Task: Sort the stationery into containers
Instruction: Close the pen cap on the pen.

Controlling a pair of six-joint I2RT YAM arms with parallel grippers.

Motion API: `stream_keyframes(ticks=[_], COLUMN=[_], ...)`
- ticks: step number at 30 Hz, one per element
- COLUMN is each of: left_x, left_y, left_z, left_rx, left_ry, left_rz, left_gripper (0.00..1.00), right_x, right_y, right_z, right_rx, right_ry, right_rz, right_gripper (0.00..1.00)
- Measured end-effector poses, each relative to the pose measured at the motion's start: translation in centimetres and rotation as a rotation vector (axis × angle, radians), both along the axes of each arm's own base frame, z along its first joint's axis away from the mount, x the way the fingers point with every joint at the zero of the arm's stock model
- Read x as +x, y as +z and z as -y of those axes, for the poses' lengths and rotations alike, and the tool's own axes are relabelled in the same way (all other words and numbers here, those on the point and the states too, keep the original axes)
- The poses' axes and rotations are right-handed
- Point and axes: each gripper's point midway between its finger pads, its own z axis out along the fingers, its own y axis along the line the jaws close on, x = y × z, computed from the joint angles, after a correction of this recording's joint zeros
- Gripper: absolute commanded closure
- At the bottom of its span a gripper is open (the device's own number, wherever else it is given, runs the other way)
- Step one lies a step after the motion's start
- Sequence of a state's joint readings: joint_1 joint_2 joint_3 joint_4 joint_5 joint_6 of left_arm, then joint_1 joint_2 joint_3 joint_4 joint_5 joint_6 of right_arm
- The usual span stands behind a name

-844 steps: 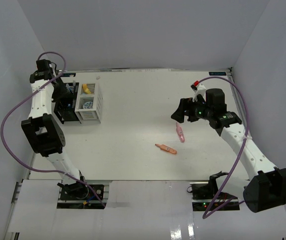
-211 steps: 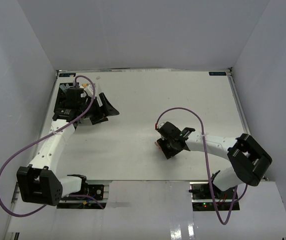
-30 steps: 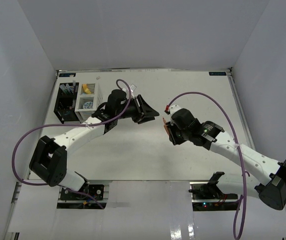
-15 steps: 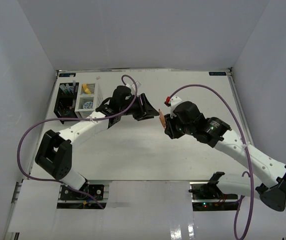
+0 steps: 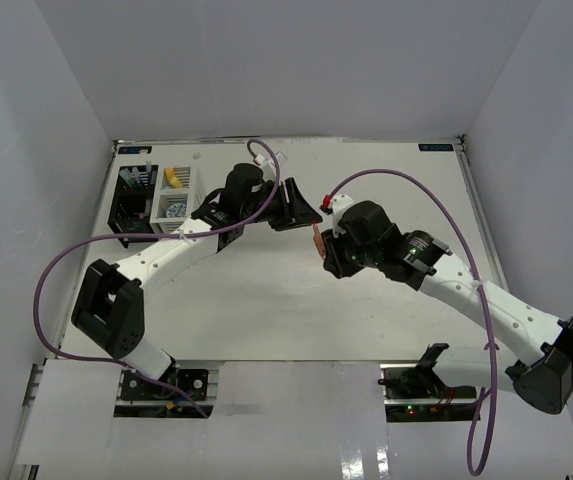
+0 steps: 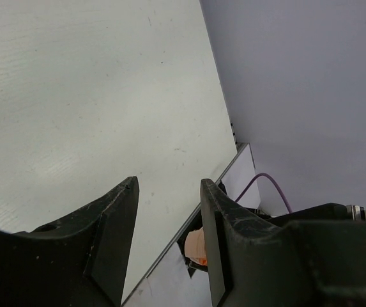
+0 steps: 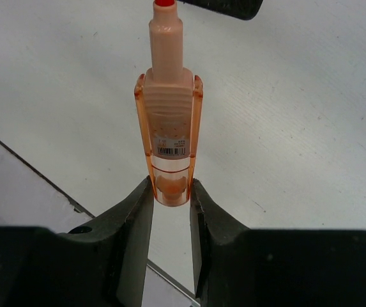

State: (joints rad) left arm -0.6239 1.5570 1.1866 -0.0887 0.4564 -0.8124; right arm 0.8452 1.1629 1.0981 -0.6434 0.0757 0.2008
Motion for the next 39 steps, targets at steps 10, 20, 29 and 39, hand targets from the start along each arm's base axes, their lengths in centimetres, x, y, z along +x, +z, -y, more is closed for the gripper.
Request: stream_keyframes(ticks=[10,20,29,39], left_x=[-0.5,-1.2,-1.1,-1.0], left_y=[0.2,-0.7,-2.2,-1.6], left_z=[0.5,0.4,-0.6,-1.5], left_rx=[-0.009,0.009,0.097,0.084], left_ry=[-0.019,-0.014,0.024,0.042], left_rz=[0.007,-0.008,0.003,0.032], left_gripper=[0.46,0.46,0.45,0.24], right_x=[0.6,0.9,0.6,0.2], right_y=[-1.2,-2.0,0.9,1.3], right_z=[-0.2,-0.1,0.4,1.9], right_rx=[-0.036,-0.059,0.003,-0.029], right_ry=[-0.010,-0.019,-0.004,-0.025], right_rz=[-0.016,-0.031,0.047,0.057], right_gripper=[0.92,0.92,0.92,0.92])
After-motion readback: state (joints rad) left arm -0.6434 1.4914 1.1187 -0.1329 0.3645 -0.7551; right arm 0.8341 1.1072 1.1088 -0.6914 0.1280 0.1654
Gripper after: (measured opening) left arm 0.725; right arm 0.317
